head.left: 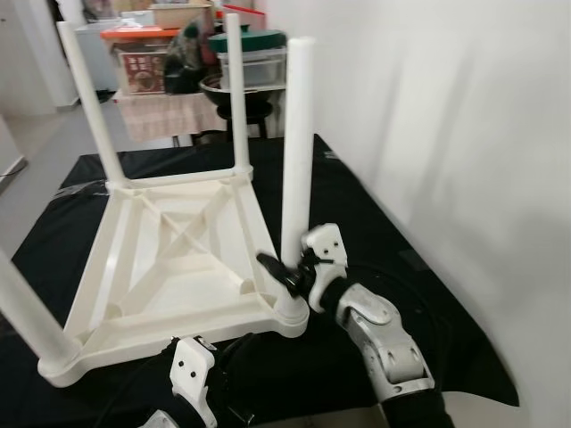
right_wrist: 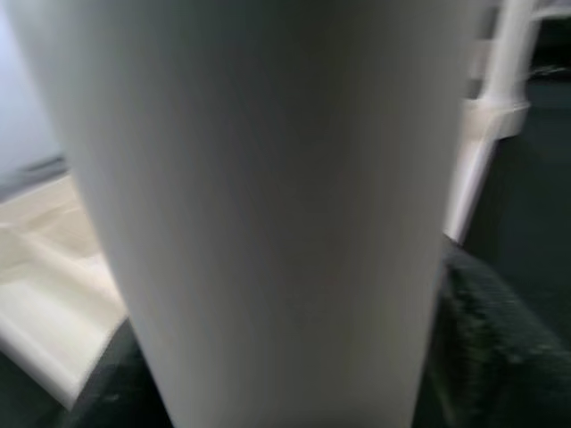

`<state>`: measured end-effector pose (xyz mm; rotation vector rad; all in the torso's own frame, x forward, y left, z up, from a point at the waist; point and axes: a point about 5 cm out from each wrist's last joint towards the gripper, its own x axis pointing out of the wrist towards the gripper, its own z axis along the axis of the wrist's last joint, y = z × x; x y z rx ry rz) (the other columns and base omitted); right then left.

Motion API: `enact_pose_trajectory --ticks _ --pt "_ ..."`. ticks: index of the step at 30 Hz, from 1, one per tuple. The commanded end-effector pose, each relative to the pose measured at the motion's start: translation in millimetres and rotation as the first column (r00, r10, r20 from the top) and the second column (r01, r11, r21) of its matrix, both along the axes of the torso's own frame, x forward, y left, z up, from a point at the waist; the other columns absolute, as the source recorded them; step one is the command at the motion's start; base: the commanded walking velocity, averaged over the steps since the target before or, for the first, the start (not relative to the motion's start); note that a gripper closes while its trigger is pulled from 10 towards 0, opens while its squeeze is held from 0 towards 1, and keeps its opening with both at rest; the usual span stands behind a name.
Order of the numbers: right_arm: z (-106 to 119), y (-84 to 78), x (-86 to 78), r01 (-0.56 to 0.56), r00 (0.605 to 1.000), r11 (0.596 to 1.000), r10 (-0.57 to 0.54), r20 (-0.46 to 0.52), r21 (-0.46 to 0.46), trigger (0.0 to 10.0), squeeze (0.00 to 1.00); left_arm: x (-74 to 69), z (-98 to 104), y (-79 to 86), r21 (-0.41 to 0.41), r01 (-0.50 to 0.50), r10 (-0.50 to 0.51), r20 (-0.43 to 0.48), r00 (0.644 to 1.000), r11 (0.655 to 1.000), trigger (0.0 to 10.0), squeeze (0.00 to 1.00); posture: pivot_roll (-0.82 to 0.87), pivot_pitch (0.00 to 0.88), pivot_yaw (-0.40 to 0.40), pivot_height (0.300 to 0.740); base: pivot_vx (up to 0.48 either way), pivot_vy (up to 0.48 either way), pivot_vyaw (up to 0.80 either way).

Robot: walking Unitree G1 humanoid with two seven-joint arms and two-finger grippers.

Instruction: Building children table

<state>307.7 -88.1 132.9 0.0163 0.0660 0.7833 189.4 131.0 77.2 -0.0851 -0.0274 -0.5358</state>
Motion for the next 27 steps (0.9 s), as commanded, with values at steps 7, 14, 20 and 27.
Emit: enact_pose_trajectory --ticks 7,14,20,27 --pt "61 -2.8 9.6 -0.396 0.902 0.917 0.400 0.163 -0.055 10.0 0.00 3.2 -2 0.1 0.001 -0.003 0.003 -0.010 1.000 1.000 10.0 0.00 -0.04 0.000 0.001 0.740 0.000 0.000 0.00" --pt "64 -11.5 29.2 -0.537 0.839 0.843 0.538 0.086 -0.039 10.0 0.00 4.9 -3 0.0 0.001 -0.006 0.006 -0.010 1.000 1.000 10.0 0.00 -0.02 0.000 -0.002 0.740 0.000 0.000 0.00" --pt "58 -19.8 37.3 -0.554 0.832 0.832 0.553 0.042 0.008 6.9 0.00 4.4 -4 -0.8 -0.002 -0.010 0.010 -0.011 1.000 1.000 10.0 0.00 -0.01 0.000 -0.011 0.740 0.000 0.000 0.00" --pt "58 -27.6 33.4 -0.556 0.831 0.831 0.554 0.054 0.030 0.0 0.00 3.3 -4 -1.1 -0.005 -0.009 0.009 -0.014 1.000 1.000 10.0 0.00 -0.02 0.000 -0.004 0.740 0.000 0.000 0.00"
